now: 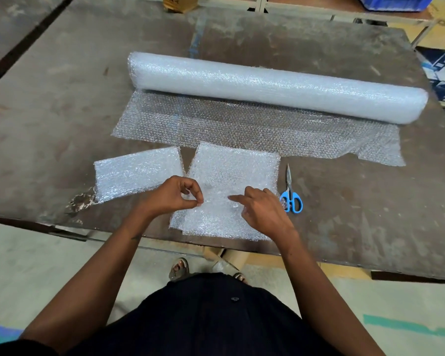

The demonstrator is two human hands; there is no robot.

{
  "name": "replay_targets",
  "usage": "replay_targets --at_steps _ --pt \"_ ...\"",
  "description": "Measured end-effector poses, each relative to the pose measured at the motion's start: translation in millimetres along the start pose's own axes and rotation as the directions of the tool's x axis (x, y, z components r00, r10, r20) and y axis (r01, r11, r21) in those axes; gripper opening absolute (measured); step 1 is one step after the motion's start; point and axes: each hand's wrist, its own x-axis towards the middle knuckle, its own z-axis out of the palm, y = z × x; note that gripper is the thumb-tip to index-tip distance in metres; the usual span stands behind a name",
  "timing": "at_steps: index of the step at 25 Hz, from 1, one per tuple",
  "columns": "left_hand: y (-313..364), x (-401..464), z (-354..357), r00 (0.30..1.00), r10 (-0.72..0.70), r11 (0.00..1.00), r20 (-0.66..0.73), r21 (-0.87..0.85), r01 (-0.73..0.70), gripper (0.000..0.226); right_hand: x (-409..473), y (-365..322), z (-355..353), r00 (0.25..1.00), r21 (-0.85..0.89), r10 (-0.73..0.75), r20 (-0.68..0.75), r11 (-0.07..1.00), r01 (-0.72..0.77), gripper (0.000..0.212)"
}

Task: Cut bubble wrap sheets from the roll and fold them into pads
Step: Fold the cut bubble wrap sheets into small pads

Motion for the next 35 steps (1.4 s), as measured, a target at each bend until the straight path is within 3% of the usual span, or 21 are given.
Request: replay_targets --at_steps 3,7,10,12,14,16,18,20,21,25,27,29,31,35 --pt "-7.2 -17.3 11.2 0.999 -0.036 0.992 0.012 0.119 0.034 0.020 -15.2 -5.9 8.3 0.996 0.043 -0.074 0.058 0.997 0.071 0.065" --pt "-19.3 -32.2 27.5 0.999 -0.011 0.975 0.044 0.221 0.001 0.027 -28.5 -8.7 16.3 0.991 0.078 -0.063 0.122 0.996 0.053 0.055" --pt "-23.1 -36.9 36.8 0.998 0.049 0.926 0.041 0.374 -0.061 0.028 -35.6 -10.9 23.7 0.997 0.135 -0.043 0.060 0.990 0.034 0.047" --pt "-23.8 -42.3 44.7 0.993 0.113 0.908 -0.045 0.411 -0.085 0.027 -38.2 -13.3 29.3 0.997 0.171 -0.073 -0.024 0.982 0.076 0.039" --pt "-24.5 -47.9 56.0 0.970 0.069 0.951 -0.231 0.309 0.006 0.024 -37.5 -15.3 35.2 0.985 0.146 -0.125 -0.116 0.979 0.141 0.031" --pt "-20.5 -50.3 66.4 0.903 -0.124 0.974 -0.410 0.123 0.189 0.023 -34.9 -19.5 37.9 0.973 0.102 -0.133 -0.187 0.983 0.154 0.027" --pt "-13.3 -49.8 73.5 0.809 -0.339 0.938 -0.481 -0.113 0.326 0.024 -33.0 -24.8 36.9 0.964 0.080 -0.103 -0.245 0.989 0.126 0.026" --pt "-7.0 -47.4 72.9 0.716 -0.536 0.843 -0.448 -0.324 0.428 0.030 -33.0 -31.7 34.6 0.951 0.108 -0.036 -0.309 0.992 0.072 0.025" --pt "-4.0 -46.1 70.2 0.684 -0.601 0.799 -0.413 -0.343 0.494 0.039 -32.8 -35.1 33.7 0.940 0.138 0.015 -0.340 0.990 0.034 0.024" --pt "9.9 -45.7 62.9 0.642 -0.746 0.666 -0.175 -0.225 0.712 0.083 -27.4 -43.7 31.6 0.886 0.206 0.184 -0.426 0.973 -0.103 0.018" --pt "14.3 -45.8 62.4 0.621 -0.783 0.582 -0.008 -0.359 0.729 0.097 -24.3 -42.9 28.3 0.901 0.160 0.104 -0.422 0.986 -0.039 0.020" --pt "13.5 -45.3 63.3 0.634 -0.767 0.490 0.099 -0.549 0.677 0.094 -23.1 -38.9 27.7 0.923 0.058 -0.071 -0.378 0.993 0.100 0.022" --pt "9.6 -43.7 63.2 0.662 -0.743 0.457 0.099 -0.647 0.610 0.076 -26.1 -35.2 30.9 0.929 0.010 -0.173 -0.327 0.982 0.186 0.023" --pt "3.2 -44.8 62.0 0.745 -0.667 0.515 0.002 -0.722 0.462 0.051 -38.4 -29.1 39.2 0.926 0.009 -0.210 -0.314 0.974 0.225 0.022"
